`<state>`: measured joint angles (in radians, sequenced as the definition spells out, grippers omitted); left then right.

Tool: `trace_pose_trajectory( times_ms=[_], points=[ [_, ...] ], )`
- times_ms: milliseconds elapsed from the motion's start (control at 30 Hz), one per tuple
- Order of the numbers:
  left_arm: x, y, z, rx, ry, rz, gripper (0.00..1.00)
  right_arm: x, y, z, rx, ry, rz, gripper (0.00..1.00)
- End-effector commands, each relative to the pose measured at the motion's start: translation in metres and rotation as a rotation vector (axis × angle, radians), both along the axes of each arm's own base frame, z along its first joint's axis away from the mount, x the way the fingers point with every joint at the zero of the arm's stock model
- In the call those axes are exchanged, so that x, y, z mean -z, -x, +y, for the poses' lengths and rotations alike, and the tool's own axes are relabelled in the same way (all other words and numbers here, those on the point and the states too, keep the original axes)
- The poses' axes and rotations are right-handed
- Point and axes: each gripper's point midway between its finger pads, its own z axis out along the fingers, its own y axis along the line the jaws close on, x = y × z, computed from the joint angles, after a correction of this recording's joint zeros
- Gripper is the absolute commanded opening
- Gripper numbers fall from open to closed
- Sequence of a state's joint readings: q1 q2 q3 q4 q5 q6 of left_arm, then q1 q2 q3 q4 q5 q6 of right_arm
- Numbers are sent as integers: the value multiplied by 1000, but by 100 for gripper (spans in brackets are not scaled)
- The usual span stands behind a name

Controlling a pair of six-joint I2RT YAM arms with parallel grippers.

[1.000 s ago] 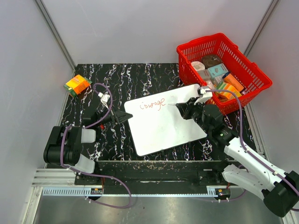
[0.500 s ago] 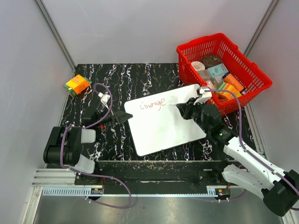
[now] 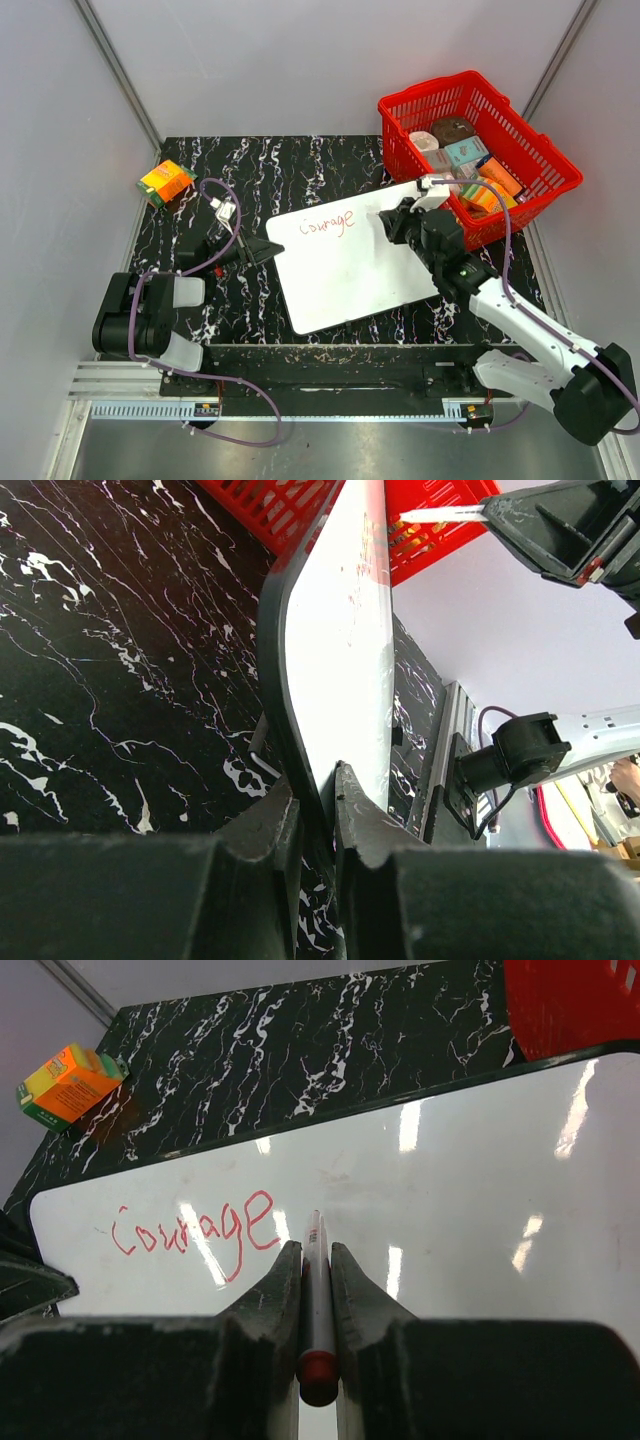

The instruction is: Write a sentence on the whiteboard

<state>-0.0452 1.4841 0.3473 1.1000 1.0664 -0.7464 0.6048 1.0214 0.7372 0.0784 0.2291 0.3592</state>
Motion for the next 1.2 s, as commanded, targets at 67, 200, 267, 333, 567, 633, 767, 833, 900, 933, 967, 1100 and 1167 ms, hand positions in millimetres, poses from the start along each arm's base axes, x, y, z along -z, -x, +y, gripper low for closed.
trace_pose_trajectory(
  times_ms=[67, 200, 267, 333, 567, 633, 767, 833, 900, 933, 967, 1100, 1167],
  points=[
    [-7, 0, -11, 50, -64, -191, 0, -45, -10, 6, -17, -37, -112, 0],
    [-6, -1, -11, 48, -66, -186, 0, -42, 0, 19, -107, -41, -94, 0],
    [-6, -1, -11, 48, -68, -188, 0, -34, 5, 24, -140, -44, -66, 0],
    [-5, -1, -11, 48, -68, -186, 0, -31, 11, 27, -164, -48, -57, 0],
    [-4, -1, -12, 49, -74, -181, 0, -29, 37, 54, -236, -16, -60, 0],
    [-4, -2, -12, 49, -74, -181, 0, -28, 42, 59, -240, -1, -64, 0],
    [-3, -2, -11, 45, -77, -178, 0, -16, 56, 72, -274, 15, -45, 0],
    [-3, -2, -12, 46, -78, -180, 0, -9, 63, 80, -297, 10, -31, 0],
    [-3, -2, -12, 48, -78, -180, 0, -3, 70, 86, -316, 12, -22, 0],
    [-3, -2, -12, 45, -78, -178, 0, 1, 71, 89, -319, 14, -15, 0],
    [-3, -2, -12, 45, -79, -178, 0, 2, 73, 92, -328, 16, -15, 0],
    [-3, -3, -12, 46, -79, -178, 0, 10, 83, 106, -352, 32, -7, 0],
    [-3, -2, -12, 48, -80, -179, 0, 11, 87, 115, -368, 37, -11, 0]
  ],
)
